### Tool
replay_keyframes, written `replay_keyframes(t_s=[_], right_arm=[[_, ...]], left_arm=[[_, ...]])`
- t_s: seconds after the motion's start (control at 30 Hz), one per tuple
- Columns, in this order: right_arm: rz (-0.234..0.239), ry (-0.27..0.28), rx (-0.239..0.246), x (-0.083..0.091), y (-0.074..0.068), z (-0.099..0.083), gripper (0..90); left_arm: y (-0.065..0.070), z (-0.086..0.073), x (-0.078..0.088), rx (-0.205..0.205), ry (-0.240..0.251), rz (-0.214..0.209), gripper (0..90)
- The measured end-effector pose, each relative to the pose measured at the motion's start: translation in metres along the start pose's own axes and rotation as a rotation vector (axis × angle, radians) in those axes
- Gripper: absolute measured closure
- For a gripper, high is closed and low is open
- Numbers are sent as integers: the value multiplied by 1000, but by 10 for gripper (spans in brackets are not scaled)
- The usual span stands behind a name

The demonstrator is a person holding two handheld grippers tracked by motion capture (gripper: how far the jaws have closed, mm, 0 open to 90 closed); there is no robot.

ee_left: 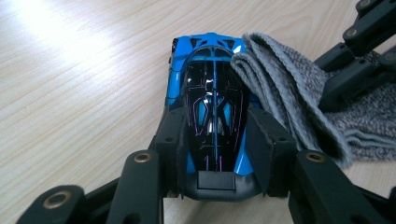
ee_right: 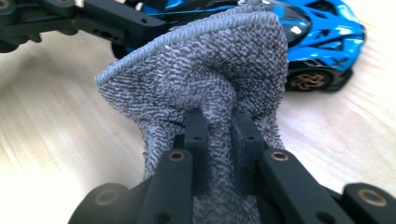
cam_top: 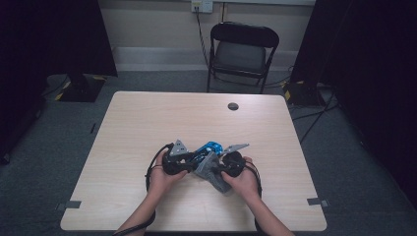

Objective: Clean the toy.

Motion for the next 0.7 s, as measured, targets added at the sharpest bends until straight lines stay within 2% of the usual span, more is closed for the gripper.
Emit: replay_keyframes(t_s=[0.7], right_arm=[[-57,22,-86,12,29,4,790]], left_arm=[[0,0,0,-8,3,6,594]])
Point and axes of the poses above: each handheld gripper's, and its own axes: x roughly backward along the jaws, z roughly out of its top, y roughly to its right, the point moved 6 cm from there along -x, roughly forward along the jaws, and after that the axes turned 15 degrees about z, right-handed, at the moved point
